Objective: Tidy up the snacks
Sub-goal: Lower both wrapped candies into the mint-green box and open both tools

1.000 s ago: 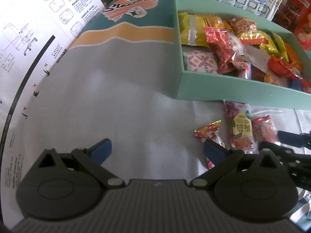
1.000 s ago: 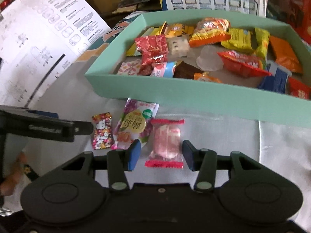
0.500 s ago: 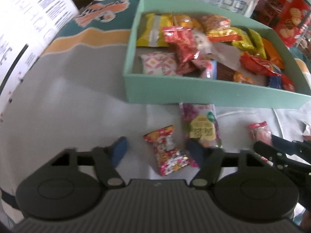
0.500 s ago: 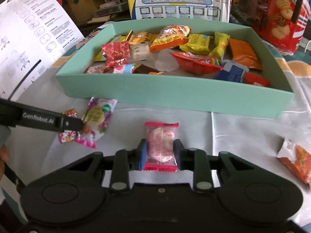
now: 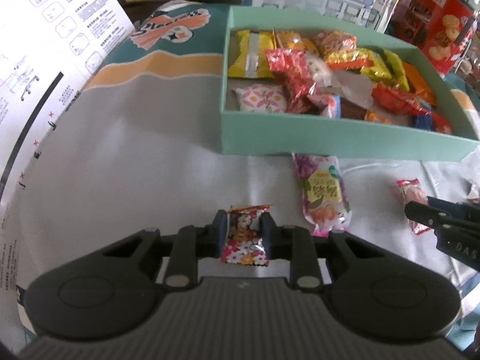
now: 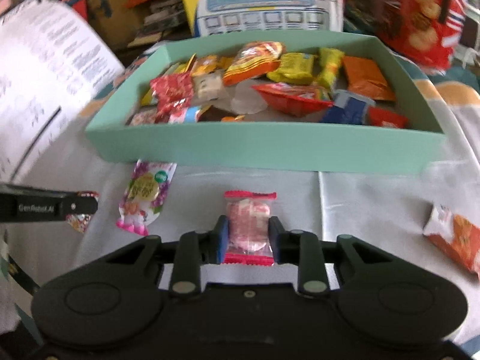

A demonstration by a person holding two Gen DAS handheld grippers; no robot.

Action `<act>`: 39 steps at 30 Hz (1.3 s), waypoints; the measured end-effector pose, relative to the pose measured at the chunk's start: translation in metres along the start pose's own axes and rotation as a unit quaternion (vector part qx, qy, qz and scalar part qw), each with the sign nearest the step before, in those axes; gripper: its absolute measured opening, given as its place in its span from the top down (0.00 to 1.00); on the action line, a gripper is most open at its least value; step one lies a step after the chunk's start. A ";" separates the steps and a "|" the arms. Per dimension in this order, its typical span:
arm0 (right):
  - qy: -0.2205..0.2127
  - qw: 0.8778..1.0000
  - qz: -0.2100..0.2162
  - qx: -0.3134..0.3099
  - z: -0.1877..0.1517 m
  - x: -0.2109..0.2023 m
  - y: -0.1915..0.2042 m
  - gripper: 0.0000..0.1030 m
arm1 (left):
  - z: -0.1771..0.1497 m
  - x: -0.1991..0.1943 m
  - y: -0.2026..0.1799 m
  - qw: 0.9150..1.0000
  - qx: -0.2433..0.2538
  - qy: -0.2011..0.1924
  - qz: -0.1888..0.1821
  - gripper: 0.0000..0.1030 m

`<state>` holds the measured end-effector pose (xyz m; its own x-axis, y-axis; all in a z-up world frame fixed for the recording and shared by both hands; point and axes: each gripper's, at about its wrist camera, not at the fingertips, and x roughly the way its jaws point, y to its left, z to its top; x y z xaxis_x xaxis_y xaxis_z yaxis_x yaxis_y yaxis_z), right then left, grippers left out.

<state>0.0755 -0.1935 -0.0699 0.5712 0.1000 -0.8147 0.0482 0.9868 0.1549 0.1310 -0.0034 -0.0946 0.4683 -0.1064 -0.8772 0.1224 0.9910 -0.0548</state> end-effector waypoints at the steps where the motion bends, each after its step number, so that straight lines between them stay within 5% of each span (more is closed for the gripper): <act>1: -0.003 1.000 0.003 0.007 0.001 -0.005 -0.003 0.73 | 0.001 -0.004 -0.001 1.000 0.002 -0.005 -0.003 0.77; 15: -0.067 0.994 0.039 0.082 0.047 -0.052 -0.044 0.73 | 0.056 -0.037 -0.057 0.994 0.070 -0.061 -0.057 0.77; 24: -0.068 0.992 0.048 0.093 0.087 -0.032 -0.057 0.73 | 0.111 -0.004 -0.093 0.991 0.088 -0.058 -0.079 0.77; 35: -0.053 0.993 0.050 0.088 0.100 -0.003 -0.053 0.72 | 0.133 0.028 -0.107 0.991 0.099 -0.046 -0.080 0.77; 38: -0.053 0.994 0.050 0.086 0.102 0.000 -0.052 0.69 | 0.134 0.035 -0.107 0.991 0.098 -0.043 -0.074 0.75; 39: -0.054 0.994 0.050 0.086 0.102 0.000 -0.052 0.60 | 0.134 0.036 -0.107 0.992 0.097 -0.043 -0.069 0.67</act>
<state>0.1565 -0.2582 -0.0208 0.6637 0.1740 -0.7274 0.1198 0.9353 0.3331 0.2517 -0.1241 -0.0563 0.5070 -0.2555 -0.8232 0.3530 0.9328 -0.0721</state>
